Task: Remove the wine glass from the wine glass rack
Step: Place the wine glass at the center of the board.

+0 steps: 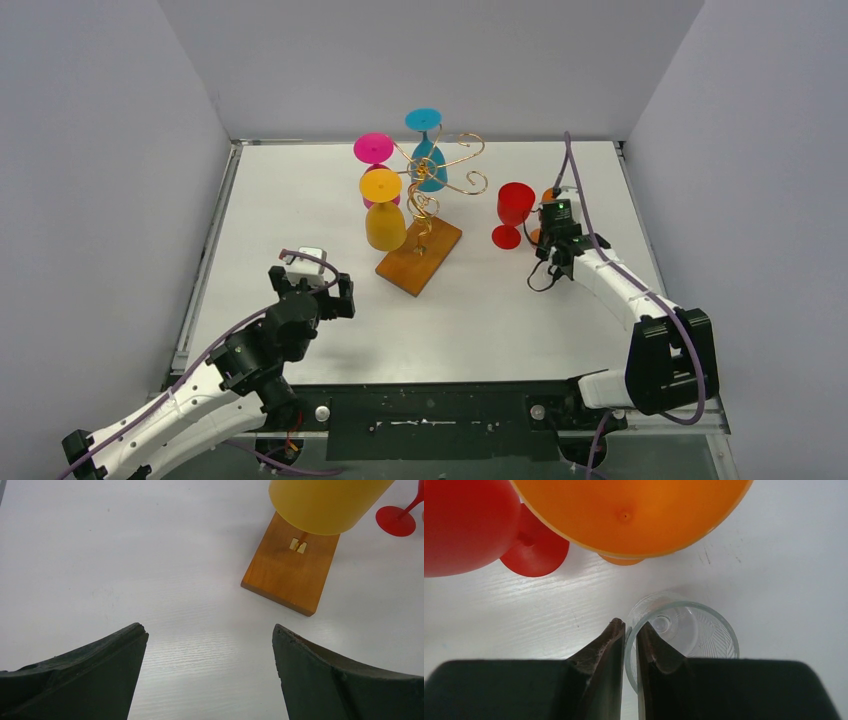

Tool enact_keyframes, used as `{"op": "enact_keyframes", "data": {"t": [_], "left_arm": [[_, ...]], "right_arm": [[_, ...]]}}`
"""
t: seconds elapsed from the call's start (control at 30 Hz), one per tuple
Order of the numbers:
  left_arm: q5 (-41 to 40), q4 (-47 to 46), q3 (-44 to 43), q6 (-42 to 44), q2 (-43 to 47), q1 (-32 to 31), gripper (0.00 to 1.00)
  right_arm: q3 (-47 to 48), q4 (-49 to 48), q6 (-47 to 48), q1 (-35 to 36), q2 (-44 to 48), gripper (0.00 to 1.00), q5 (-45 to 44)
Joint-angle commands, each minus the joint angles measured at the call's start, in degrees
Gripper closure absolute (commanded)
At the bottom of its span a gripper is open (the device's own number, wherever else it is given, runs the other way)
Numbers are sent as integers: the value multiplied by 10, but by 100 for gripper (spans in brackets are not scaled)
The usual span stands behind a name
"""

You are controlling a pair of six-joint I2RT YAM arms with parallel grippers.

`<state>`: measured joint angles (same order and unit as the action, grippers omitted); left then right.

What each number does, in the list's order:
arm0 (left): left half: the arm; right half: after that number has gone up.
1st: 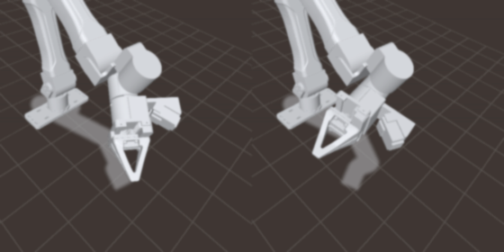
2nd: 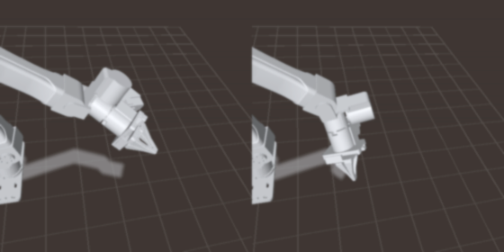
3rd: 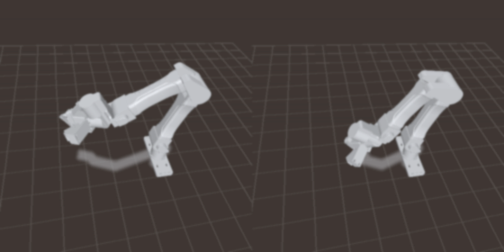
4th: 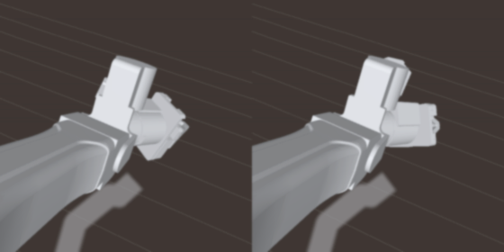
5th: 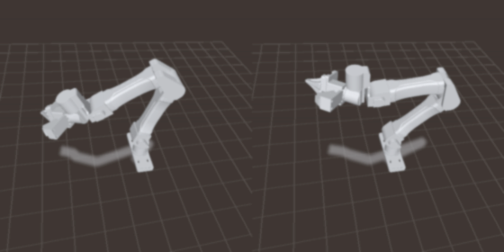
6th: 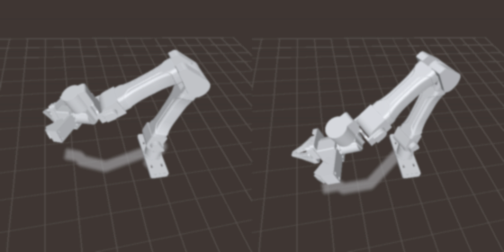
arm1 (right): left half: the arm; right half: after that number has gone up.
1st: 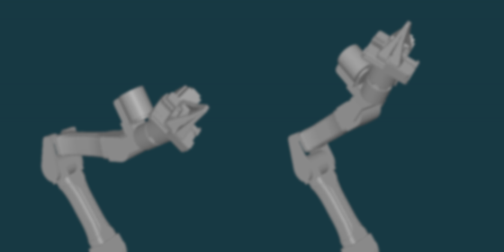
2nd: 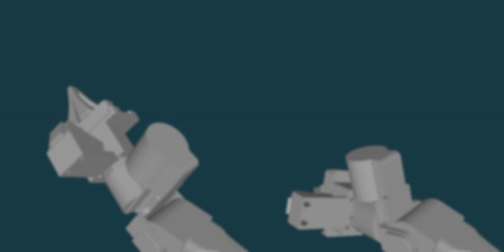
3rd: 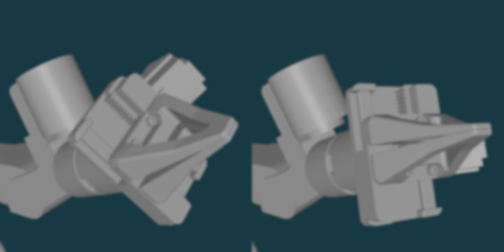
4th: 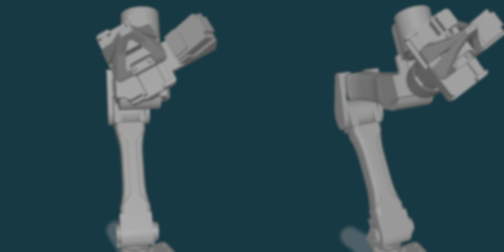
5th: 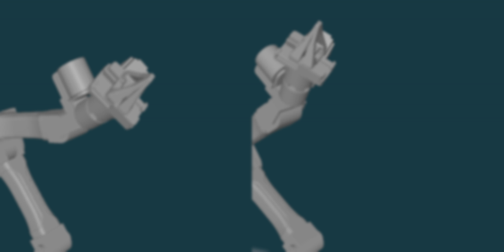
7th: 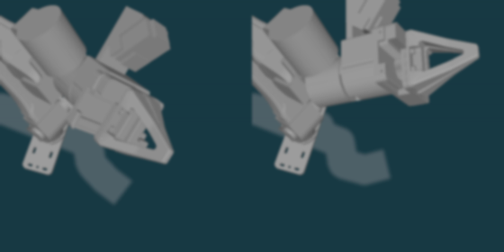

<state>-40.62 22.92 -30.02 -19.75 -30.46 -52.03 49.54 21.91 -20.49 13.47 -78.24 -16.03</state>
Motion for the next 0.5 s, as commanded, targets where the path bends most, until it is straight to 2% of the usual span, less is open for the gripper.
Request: {"op": "enact_keyframes", "data": {"t": [0.0,0.2,0.33,0.47], "left_arm": [[-12,-24,-6,2,-4,3,6],[-10,-25,-8,2,-16,3,6],[-9,-25,-9,2,-20,3,7],[-2,-28,-8,5,-15,3,7]], "right_arm": [[15,-51,17,-16,9,93,11],[16,-50,19,-23,3,91,43],[41,-25,25,-26,0,89,28],[57,-10,32,-27,0,83,30]]}}
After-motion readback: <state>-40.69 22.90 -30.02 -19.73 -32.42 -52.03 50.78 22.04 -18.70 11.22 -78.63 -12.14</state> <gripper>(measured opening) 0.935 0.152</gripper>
